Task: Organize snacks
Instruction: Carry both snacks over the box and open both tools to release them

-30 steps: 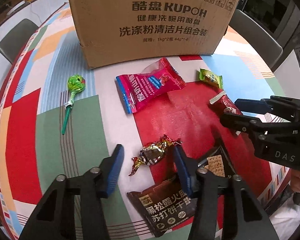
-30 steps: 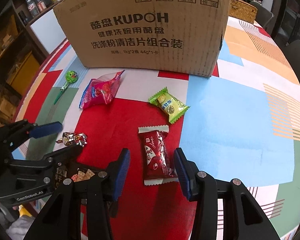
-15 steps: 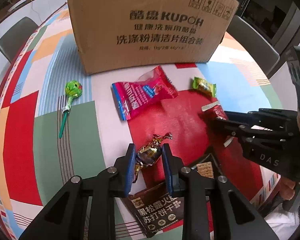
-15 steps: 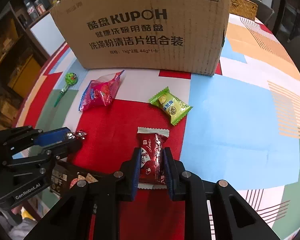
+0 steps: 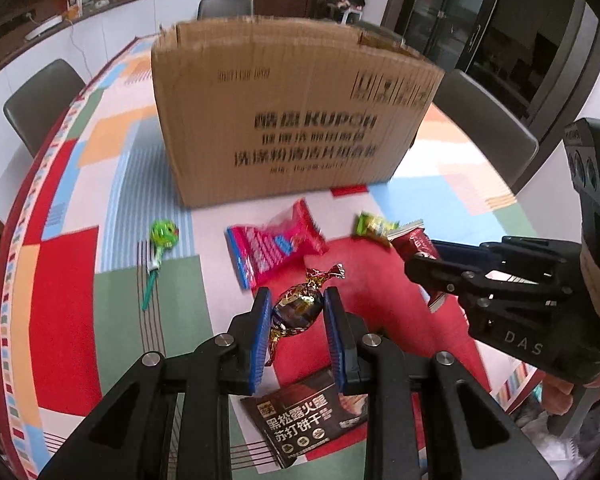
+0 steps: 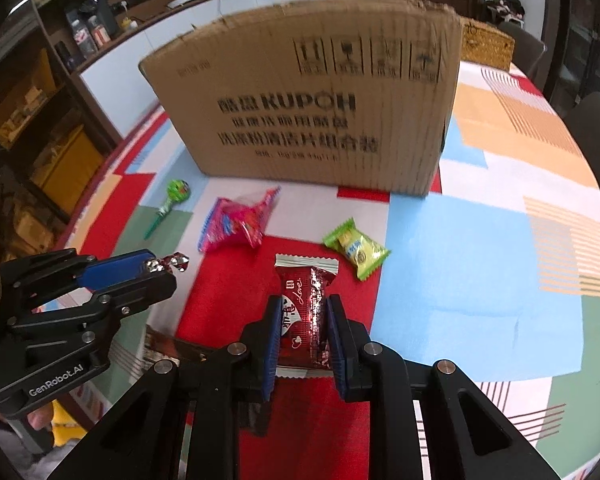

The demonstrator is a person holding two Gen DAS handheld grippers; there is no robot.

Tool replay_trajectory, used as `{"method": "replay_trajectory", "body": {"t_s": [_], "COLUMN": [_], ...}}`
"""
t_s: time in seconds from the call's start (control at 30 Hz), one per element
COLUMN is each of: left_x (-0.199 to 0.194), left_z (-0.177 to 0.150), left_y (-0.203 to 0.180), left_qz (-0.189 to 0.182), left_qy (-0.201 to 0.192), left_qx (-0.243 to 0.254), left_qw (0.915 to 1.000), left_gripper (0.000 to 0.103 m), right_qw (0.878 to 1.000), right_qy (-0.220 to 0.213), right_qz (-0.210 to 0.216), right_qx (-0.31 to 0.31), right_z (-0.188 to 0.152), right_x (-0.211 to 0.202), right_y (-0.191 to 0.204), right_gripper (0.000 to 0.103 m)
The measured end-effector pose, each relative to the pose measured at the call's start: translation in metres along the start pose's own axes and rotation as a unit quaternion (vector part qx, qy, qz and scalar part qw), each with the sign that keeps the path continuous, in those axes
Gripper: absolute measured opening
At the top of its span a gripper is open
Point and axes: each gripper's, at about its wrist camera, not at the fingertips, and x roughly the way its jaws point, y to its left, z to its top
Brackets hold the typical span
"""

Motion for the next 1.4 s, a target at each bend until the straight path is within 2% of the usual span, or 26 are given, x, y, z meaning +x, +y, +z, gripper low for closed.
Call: {"method": "replay_trajectory", "body": {"t_s": [0.33,0.77,1.1,1.4], "left_x": [-0.034,-0.071,-0.068,-0.057], "left_z": [0.028,0.079,0.116,0.152], "left_y": [-0.006,-0.010,-0.003,0.009], "left_qz": [0.002,0.020,0.034,0.039], "left_qy": [-0.062,-0.143,-0.162,-0.162], "left_qx": [0.009,0.024,0.023,0.020], "left_qw": [0.9980,0.9892,0.9860,0.9859], "left_gripper": [0.027,0.027,0.027,0.027], "right_qw": [0.998,0.989,0.982,0.981], "right_qy": [-0.064,-0.147,-0.187,-0.194], "right_qz": [0.000,0.008,0.009,-0.006], "right_qx": [-0.009,-0.016,-0.018,-0.022], "right_z": [0.026,0.069,0.107,0.146], "right_x": [-0.033,-0.070,-0.082,-0.076], "right_y": [0.005,0.006,0.005,-0.001], "right_gripper": [0.023,0.023,0.023,0.023]}}
